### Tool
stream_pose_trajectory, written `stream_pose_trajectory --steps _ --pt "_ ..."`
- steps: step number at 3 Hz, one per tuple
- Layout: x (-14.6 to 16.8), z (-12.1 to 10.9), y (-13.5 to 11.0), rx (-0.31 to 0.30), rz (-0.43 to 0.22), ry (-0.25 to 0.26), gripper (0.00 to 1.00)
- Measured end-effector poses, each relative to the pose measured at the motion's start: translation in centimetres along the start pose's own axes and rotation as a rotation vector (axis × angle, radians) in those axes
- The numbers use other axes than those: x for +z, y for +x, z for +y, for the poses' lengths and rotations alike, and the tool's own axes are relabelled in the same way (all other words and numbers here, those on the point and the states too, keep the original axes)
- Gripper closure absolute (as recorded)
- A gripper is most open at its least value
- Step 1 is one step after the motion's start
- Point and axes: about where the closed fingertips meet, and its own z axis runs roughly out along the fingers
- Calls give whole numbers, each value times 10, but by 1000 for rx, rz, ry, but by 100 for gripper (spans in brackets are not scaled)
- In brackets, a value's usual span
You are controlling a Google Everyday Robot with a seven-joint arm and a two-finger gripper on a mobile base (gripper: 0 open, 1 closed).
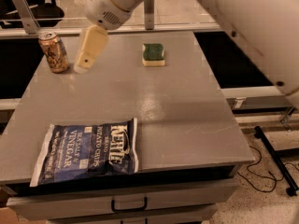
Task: Knock orange can over
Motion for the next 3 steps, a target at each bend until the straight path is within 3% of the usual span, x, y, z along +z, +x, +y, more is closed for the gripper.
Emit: stream_pose_trajectory --steps 1,3 --pt "61 -32 -16 19 -92 20 0" --pt "144 -77 -10 149 -174 48 0"
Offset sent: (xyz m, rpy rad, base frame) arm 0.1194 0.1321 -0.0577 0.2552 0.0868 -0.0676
